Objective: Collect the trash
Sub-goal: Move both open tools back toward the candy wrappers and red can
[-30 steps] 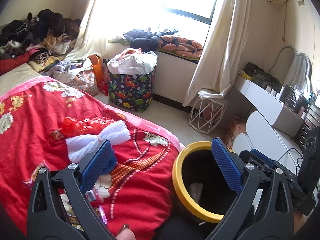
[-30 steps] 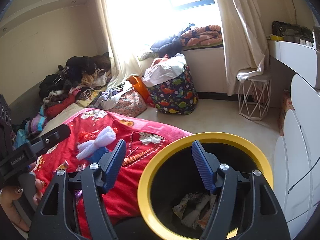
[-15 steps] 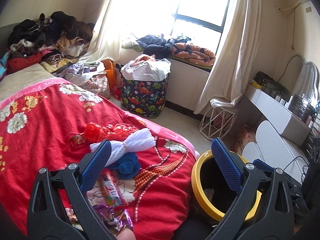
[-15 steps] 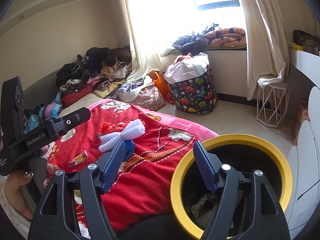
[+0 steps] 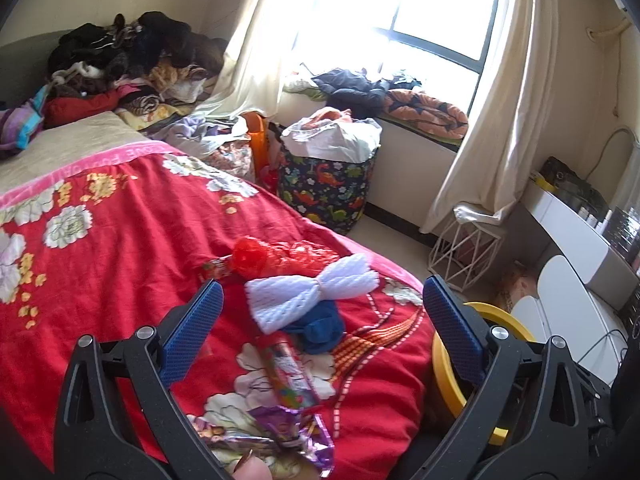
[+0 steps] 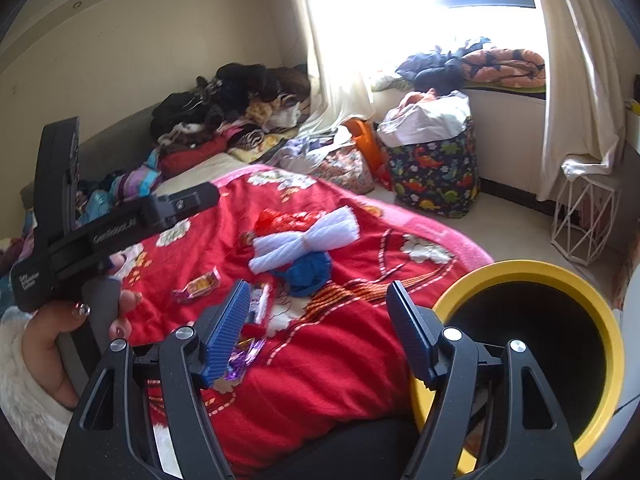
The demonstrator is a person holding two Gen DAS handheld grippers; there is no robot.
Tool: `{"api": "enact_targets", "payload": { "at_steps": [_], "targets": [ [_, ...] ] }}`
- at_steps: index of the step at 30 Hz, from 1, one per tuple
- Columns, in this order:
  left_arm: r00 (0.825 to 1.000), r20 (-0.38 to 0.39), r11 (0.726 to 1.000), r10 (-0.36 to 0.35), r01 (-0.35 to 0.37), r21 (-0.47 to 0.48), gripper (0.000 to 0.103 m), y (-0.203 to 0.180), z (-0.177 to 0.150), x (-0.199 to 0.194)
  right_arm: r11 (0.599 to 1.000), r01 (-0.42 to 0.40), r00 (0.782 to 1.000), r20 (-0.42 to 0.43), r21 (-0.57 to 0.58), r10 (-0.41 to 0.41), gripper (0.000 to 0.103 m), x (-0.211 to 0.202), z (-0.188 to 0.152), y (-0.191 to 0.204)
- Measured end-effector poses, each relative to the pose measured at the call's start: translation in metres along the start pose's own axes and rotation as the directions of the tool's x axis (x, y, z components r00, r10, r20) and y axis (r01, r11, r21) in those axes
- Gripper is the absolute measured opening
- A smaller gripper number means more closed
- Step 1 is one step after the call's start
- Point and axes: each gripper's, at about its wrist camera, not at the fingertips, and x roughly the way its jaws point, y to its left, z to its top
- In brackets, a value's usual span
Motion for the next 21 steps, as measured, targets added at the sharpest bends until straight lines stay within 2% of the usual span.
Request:
{"api": "enact_targets", "payload": {
  "at_steps": [11,21],
  "targets": [
    [0.995,-0.019,0.993,0.101,-0.102,-0.066,0.092,0.051,-0.005,-0.006,0.994,-0.097,0.986,-0.138,-0.041,0.090,0.068,0.035,-0.015,0.029],
    [0.979,-0.106,0.973,0.171,-0.185,-0.139,0.092,0.093,-0.028,0.005,0.987,-0.151,0.960,-0.244,-0.047,0.135,0.068,0.066,-0.027,0.049]
  ]
}}
